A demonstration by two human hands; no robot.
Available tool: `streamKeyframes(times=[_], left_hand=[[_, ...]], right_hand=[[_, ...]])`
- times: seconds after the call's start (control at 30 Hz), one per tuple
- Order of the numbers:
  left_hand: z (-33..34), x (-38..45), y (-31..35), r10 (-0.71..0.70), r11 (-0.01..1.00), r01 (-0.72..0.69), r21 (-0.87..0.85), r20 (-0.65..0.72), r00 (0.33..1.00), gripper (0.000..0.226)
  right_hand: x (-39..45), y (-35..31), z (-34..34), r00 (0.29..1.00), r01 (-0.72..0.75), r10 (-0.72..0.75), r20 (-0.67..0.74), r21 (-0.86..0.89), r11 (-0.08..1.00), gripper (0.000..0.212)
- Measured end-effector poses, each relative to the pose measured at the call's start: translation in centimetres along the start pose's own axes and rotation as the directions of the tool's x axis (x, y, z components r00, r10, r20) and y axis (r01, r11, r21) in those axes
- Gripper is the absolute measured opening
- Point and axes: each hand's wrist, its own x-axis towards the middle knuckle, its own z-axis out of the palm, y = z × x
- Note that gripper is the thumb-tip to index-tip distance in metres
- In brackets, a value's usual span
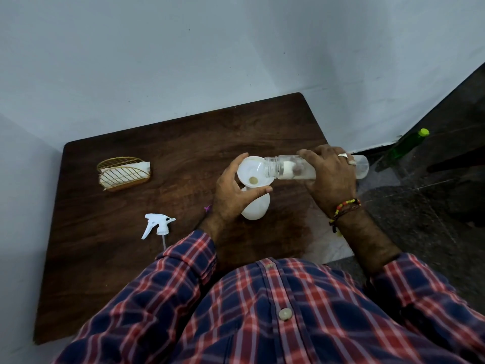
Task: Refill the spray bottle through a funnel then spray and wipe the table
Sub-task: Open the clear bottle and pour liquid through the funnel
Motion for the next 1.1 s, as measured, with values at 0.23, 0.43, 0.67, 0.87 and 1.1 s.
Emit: streamKeyframes(times=[0.23,0.43,0.67,0.87,1.1], left_hand=[[-0.03,0.07,0.02,-0.004,1.000,0.004,0.013,0.009,1.000,0.092],[-0.11,0.00,0.14,-0.018,1.000,0.018,0.016,0.007,1.000,0.092],[-0.10,-0.14,-0.02,-0.017,1.000,0.017,0.013,0.007,1.000,0.093],[-0.02,-0.11,0.01,-0.025,1.000,0.025,0.011,0.008,1.000,0.092],[-0.05,0.05,-0.15,-0.016,0.999,0.016,0.030,0.002,1.000,0.093]], right_hand=[[0.08,-0.14,-0.32,1.000,0.003,-0.003,0.018,0.000,1.000,0.057],[0.10,-0.01,-0.21,1.000,-0.003,0.003,0.023,-0.018,1.000,0.061],[0.07,-0.24,-0.41,1.000,0.011,-0.011,0.019,-0.027,1.000,0.059],[0.07,-0.16,-0.50,1.000,0.010,-0.009,0.024,-0.030,0.999,0.058],[0.09,-0.24,-0.60,1.000,0.008,-0.008,0.002,-0.038,0.999,0.057]])
